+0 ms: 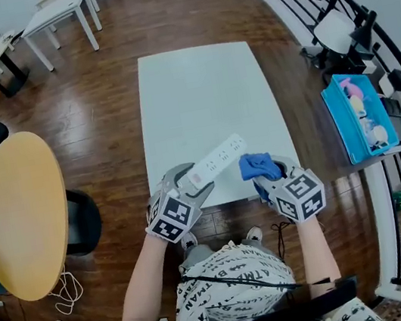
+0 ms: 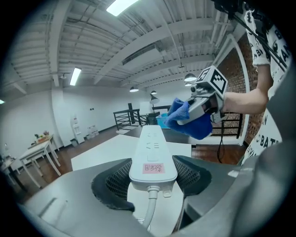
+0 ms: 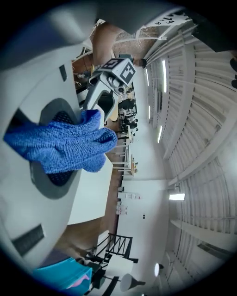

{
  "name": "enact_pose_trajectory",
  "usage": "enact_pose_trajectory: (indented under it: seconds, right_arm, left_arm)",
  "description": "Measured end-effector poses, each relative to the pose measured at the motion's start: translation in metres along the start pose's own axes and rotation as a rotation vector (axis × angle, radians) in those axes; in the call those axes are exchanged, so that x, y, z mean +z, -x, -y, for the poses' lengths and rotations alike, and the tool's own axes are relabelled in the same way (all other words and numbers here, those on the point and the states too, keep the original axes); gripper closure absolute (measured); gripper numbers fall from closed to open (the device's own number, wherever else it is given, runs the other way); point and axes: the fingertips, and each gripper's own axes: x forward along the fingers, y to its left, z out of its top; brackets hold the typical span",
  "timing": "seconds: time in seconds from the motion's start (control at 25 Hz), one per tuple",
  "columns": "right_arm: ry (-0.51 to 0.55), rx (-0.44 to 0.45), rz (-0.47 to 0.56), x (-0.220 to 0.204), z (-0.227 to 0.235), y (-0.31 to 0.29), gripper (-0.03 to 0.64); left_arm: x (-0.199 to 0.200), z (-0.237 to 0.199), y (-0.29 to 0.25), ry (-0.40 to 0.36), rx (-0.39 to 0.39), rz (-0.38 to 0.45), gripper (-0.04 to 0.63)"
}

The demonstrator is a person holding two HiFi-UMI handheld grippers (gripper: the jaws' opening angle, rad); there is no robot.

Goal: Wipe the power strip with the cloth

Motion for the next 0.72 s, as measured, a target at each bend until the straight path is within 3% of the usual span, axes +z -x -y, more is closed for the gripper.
enact_pose_trajectory:
  seconds: [0.72]
  right_arm:
    - [-0.030, 0.131, -0.022, -0.006, -0.053, -0.033, 0.474]
  left_arm:
    - [0.005, -0.018, -0.005, 0.079, 0.029, 0.028, 0.316]
